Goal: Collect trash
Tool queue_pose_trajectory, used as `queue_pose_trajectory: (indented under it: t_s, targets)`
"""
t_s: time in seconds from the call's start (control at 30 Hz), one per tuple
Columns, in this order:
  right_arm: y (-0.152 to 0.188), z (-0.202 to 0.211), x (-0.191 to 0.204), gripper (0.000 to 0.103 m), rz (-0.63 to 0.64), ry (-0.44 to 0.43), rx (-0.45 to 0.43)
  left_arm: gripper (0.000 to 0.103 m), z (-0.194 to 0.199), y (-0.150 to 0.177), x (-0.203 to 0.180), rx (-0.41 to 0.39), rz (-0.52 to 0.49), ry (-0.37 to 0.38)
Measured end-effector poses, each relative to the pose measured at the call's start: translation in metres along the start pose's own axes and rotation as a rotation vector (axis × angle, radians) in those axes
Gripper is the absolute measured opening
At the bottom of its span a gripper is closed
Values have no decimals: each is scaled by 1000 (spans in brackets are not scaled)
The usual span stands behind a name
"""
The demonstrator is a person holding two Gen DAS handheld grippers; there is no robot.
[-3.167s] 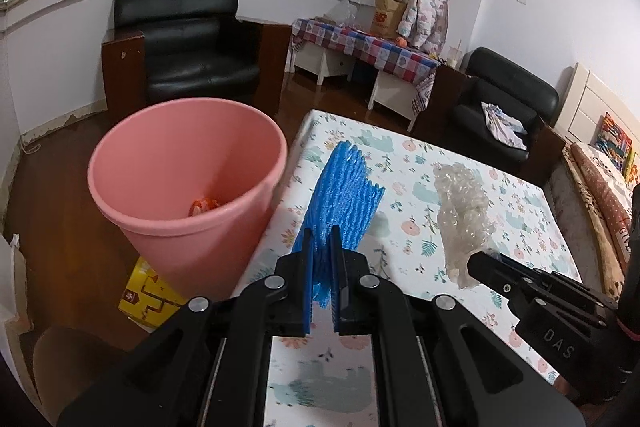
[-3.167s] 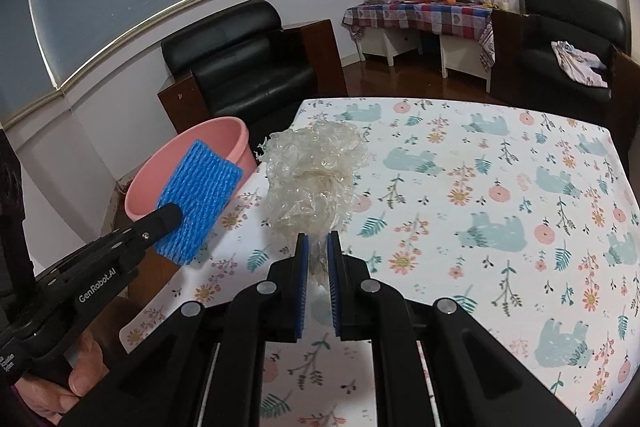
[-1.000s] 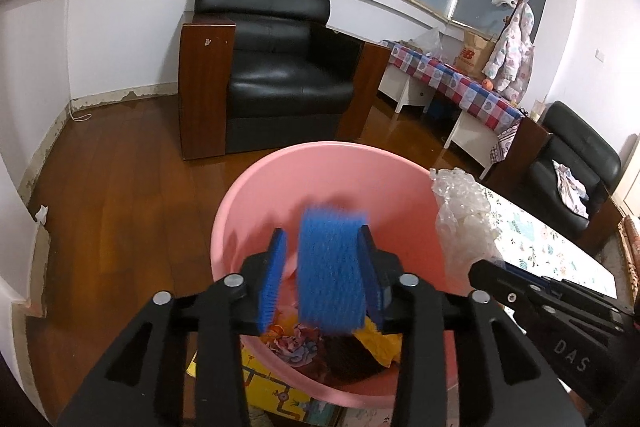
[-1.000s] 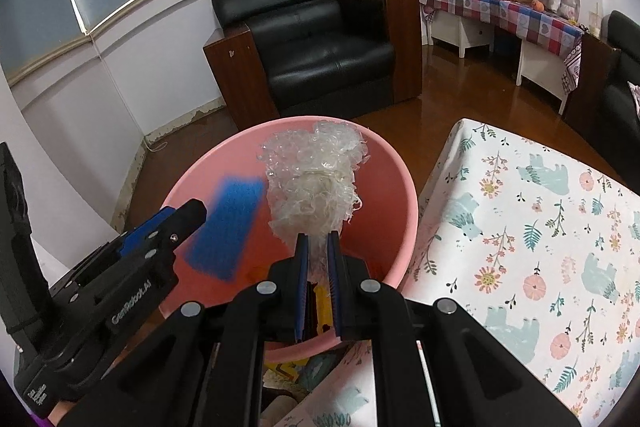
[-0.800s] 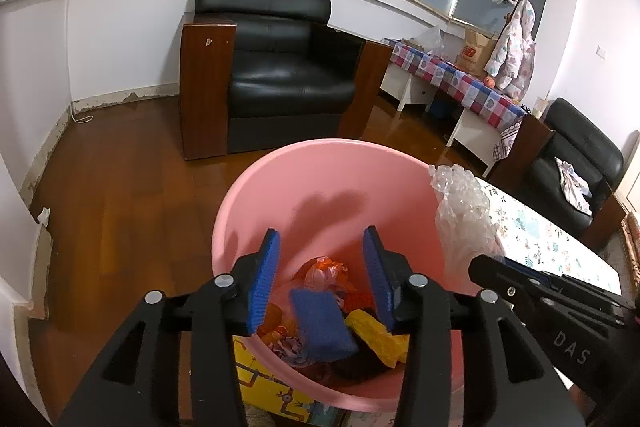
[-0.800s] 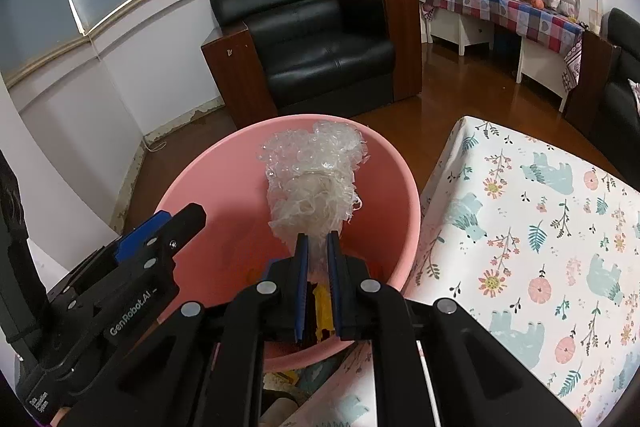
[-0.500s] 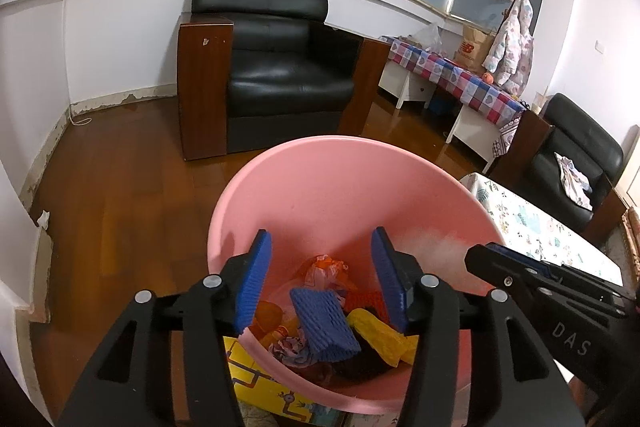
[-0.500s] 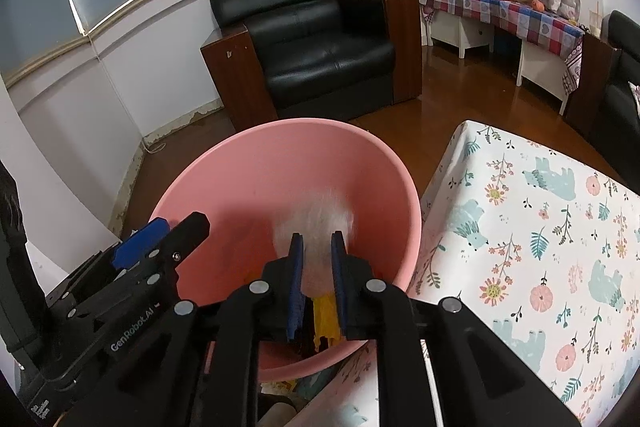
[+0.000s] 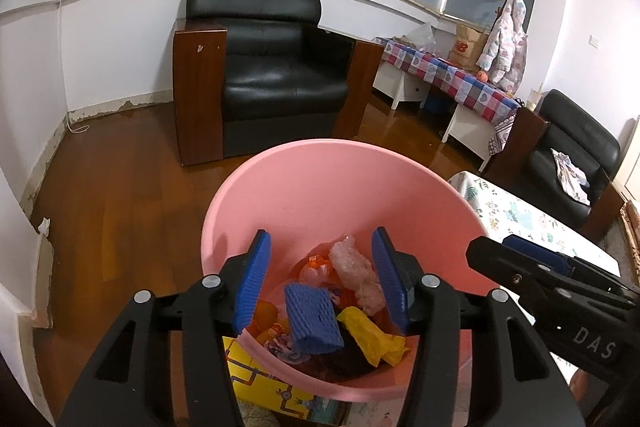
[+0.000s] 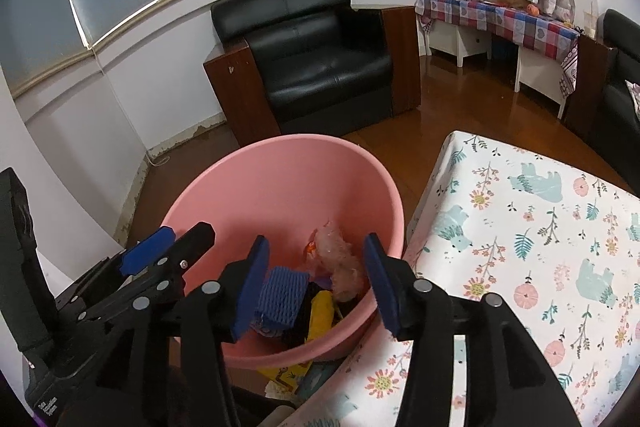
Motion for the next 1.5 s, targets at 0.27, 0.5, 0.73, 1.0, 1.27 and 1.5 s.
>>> queue_pose_trajectory:
  t_s: [0.27, 0.5, 0.73, 1.0, 1.27, 1.5]
  targets:
    - [9, 24, 3, 55, 31, 4, -28, 53, 15, -2, -10, -14, -25, 15]
    - [16, 46, 2, 58, 45, 8, -59, 53, 30, -1, -17, -18, -15, 52]
    - [26, 77, -2, 62, 75, 30, -94, 53, 47, 3, -32, -30, -41, 64]
    - [46, 107, -5, 67, 92, 59, -110, 53, 65, 13, -51, -29, -73, 76]
    - [62, 134, -13, 68, 74, 80, -118, 53, 83, 23, -64, -30, -96, 63]
    - [71, 153, -21, 69, 51, 91, -133, 53, 97, 34, -76, -14, -105, 88]
Point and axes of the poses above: each gripper's, at about its wrist camera, not at the fingertips, and z roughly against the way its jaws point, x to its left, y to its underside, the point moved 8 cm from there along -z, roughly the way its jaws point, and after that the axes turned 11 degrees about z, right-handed, at the moved point
